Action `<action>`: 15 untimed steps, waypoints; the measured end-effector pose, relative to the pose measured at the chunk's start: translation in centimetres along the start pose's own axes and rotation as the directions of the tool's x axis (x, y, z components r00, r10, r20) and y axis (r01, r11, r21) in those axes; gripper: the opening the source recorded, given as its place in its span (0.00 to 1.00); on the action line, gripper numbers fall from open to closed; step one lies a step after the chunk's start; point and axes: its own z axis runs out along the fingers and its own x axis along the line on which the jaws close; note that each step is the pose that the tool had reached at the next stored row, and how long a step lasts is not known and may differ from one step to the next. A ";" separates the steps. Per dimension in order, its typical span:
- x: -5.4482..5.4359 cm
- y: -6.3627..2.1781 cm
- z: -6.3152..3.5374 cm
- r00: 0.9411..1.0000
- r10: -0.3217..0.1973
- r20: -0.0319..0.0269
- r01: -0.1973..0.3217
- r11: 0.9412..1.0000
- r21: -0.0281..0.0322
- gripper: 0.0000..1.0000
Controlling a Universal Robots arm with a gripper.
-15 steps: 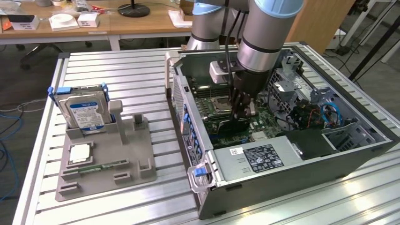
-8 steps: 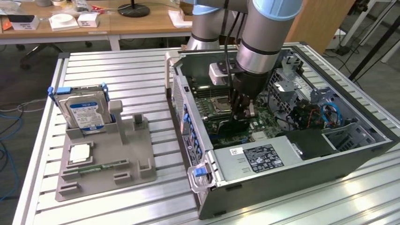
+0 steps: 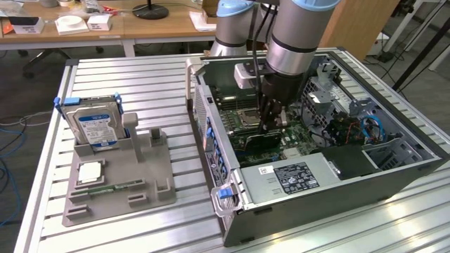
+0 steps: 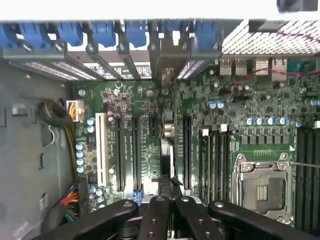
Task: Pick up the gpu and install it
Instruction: 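Press down on the gpu until it lock into place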
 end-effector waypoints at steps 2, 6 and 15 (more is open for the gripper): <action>0.0 0.46 -0.11 1.000 0.000 0.000 0.000 1.000 0.000 0.11; 0.0 0.89 -0.13 1.000 0.002 -0.001 -0.002 1.000 -0.018 0.11; 0.1 2.69 -1.14 1.000 0.002 -0.001 -0.002 1.000 -0.028 0.11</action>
